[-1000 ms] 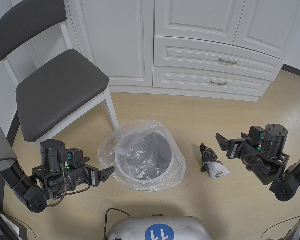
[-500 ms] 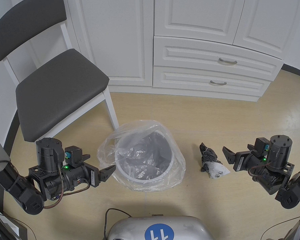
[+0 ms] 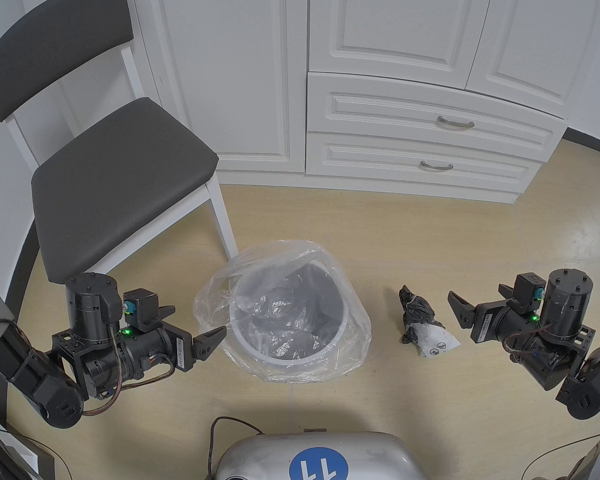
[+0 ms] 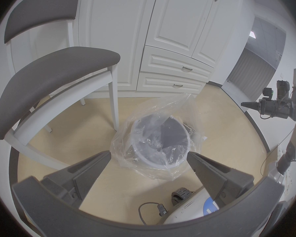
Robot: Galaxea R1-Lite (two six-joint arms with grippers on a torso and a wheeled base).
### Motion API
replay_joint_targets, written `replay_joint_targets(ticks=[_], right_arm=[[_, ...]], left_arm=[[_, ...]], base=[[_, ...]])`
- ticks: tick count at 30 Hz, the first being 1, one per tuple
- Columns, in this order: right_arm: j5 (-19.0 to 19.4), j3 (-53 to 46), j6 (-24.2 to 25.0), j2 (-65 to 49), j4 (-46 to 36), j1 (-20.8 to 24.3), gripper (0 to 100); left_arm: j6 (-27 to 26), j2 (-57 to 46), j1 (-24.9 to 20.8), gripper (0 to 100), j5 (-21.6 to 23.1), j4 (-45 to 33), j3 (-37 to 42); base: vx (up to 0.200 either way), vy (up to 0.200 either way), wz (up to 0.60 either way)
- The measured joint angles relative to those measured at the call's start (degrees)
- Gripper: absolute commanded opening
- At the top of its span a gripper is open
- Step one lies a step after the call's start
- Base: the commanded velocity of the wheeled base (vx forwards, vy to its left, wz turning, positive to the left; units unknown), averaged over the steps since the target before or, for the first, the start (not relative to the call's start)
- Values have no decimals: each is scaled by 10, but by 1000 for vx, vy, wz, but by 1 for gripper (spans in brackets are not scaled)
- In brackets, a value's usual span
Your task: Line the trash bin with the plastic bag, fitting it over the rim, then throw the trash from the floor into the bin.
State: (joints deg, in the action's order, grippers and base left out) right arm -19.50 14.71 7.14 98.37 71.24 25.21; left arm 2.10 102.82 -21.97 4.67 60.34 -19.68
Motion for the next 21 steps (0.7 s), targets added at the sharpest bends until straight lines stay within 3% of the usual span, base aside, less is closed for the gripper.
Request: replay_joint_targets(ticks=[5, 13, 21], right_arm=[[0, -5, -31, -4, 0, 1, 100], [13, 16, -121, -17, -7, 1, 100], [54, 86, -142, -8, -16, 14, 100]], left_arm=[[0, 0, -2, 100, 0, -3, 1], [0, -1, -2, 100, 0, -4, -1], [0, -2, 0, 100, 0, -4, 1]], base=[[0, 0, 0], [0, 0, 0], [0, 0, 0]])
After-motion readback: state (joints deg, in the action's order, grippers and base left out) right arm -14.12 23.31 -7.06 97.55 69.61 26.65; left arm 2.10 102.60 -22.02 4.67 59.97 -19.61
